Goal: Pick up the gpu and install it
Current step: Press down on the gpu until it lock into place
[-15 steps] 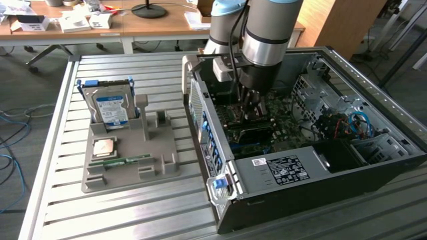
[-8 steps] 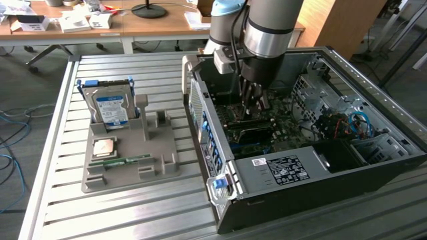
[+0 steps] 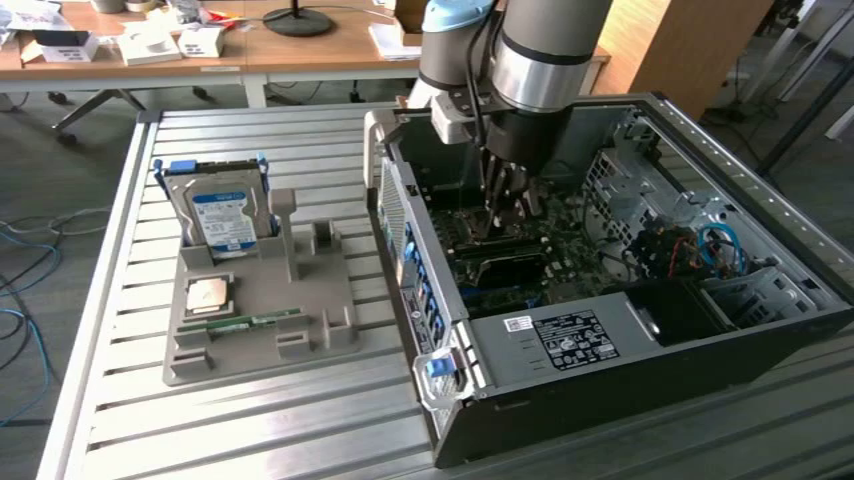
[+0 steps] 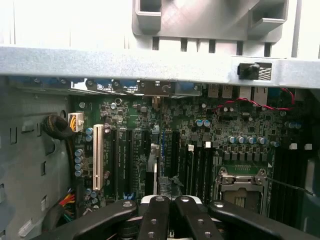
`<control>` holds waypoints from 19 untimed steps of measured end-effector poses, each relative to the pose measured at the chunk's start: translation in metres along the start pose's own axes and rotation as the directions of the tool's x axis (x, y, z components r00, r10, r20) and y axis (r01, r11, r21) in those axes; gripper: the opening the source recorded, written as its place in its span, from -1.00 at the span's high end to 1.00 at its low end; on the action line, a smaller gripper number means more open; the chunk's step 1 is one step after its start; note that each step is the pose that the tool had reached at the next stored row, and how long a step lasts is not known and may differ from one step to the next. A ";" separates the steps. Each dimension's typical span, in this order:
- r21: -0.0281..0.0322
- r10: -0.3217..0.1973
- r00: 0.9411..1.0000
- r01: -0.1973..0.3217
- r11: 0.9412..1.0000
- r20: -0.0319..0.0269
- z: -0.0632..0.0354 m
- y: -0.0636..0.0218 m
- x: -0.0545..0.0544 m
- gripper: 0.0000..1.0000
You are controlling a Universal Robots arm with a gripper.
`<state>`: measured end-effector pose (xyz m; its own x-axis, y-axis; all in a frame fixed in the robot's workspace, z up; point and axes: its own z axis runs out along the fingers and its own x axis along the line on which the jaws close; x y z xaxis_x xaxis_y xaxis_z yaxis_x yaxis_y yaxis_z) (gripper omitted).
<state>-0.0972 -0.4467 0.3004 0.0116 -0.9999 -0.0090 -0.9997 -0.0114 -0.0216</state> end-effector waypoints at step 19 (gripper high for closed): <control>-0.079 0.001 1.000 -0.001 0.997 0.001 0.0002 0.0018 0.000 0.79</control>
<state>-0.0990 -0.4467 0.3002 0.0110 -0.9999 -0.0101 -0.9983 -0.0116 0.0574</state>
